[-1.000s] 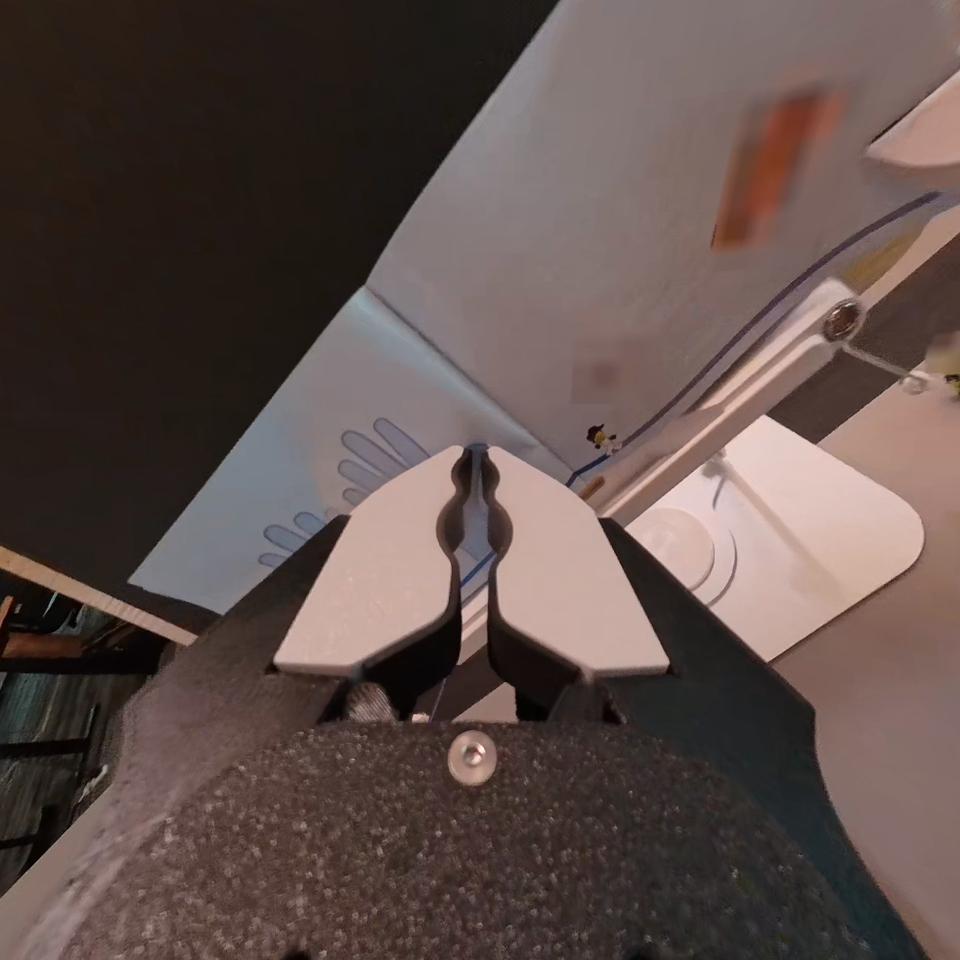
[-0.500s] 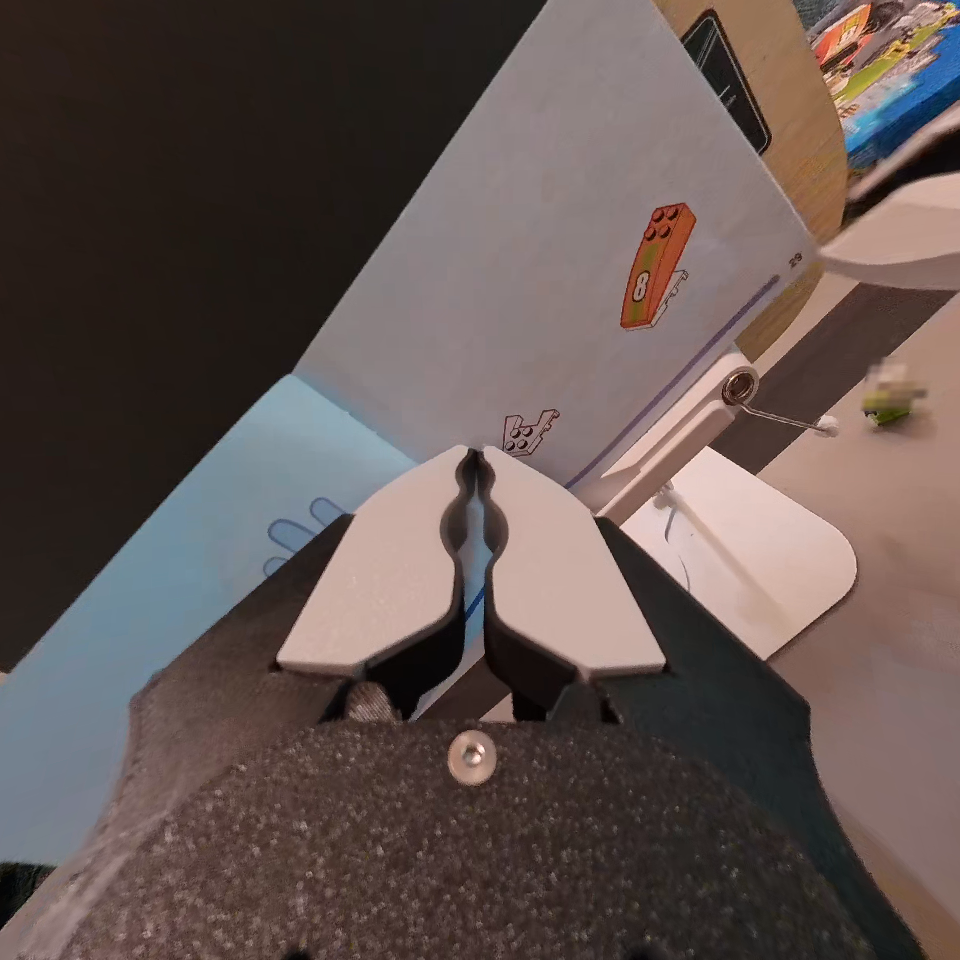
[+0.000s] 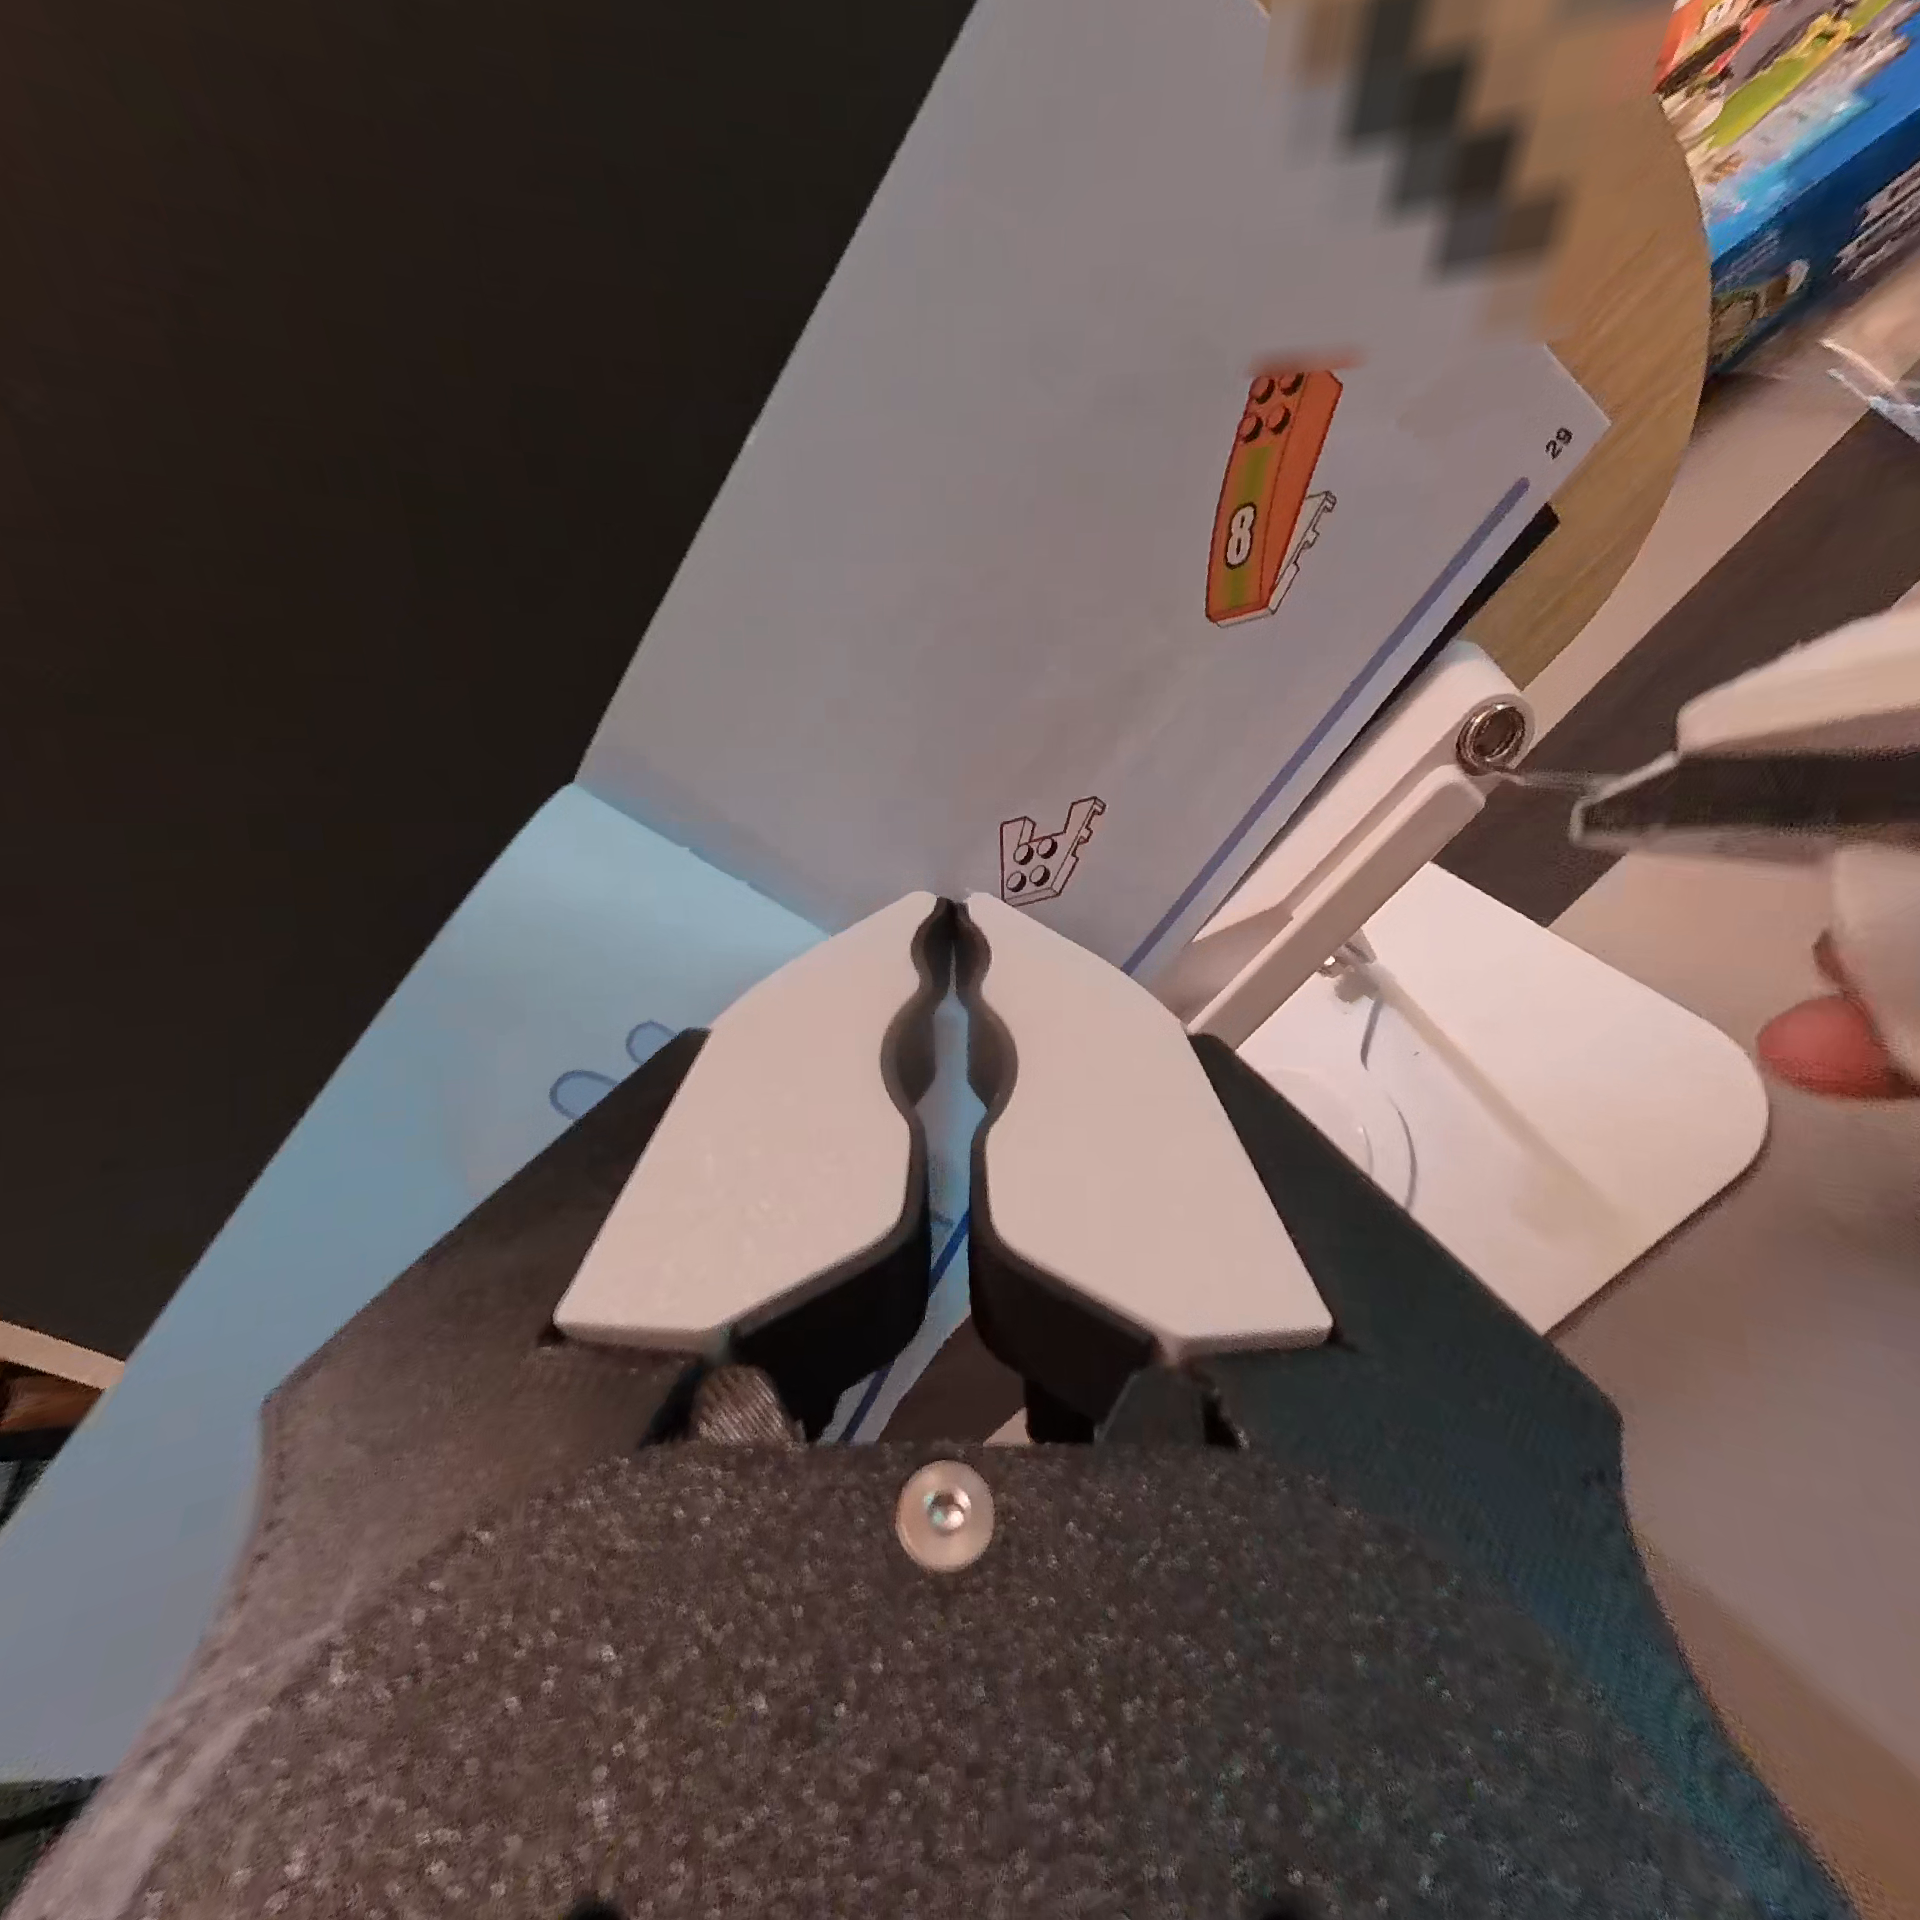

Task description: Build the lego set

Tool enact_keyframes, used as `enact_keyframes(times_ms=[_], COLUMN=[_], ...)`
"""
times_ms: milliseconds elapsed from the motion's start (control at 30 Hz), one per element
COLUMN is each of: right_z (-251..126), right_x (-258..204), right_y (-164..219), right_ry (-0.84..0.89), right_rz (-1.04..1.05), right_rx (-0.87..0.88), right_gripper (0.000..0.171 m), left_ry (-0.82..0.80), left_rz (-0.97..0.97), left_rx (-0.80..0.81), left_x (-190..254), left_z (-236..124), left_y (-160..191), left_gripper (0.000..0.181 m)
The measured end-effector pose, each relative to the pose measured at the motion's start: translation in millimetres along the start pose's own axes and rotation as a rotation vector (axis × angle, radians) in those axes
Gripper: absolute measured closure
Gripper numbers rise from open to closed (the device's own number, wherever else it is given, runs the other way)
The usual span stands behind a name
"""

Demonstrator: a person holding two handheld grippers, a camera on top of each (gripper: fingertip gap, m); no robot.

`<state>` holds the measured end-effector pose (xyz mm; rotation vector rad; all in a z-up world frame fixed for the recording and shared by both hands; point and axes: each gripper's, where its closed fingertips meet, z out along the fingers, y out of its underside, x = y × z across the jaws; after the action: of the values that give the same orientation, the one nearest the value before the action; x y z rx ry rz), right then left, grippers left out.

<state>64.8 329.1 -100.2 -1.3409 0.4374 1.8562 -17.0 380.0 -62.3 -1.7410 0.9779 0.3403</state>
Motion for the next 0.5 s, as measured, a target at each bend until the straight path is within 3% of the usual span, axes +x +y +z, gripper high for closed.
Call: enact_keyframes(times_ms=[133,333,400,500], right_z=[-11.7,-13.8,-18.9,-25.7], right_x=[-11.9,-23.6,-18.8,-15.9], right_y=[-29.3,-38.1,-26.3,0.6], right_ry=[0.008,0.267,0.312,0.244], right_rz=[-0.074,-0.432,-0.421,-0.246], right_rx=[0.157,0.067,0.023,0.010], right_gripper=[0.171,0.171,0.171,0.149], left_ry=[-0.019,-0.018,-0.019,-0.021], left_rz=[0.077,0.124,0.132,0.137], left_rx=[-0.005,0.006,0.006,0.014], left_x=[-0.3,0.4,0.7,0.8], left_z=[1.8,1.9,1.9,2.3], left_y=[0.0,-0.2,-0.2,-0.4], left_gripper=[0.181,0.181,0.181,0.181])
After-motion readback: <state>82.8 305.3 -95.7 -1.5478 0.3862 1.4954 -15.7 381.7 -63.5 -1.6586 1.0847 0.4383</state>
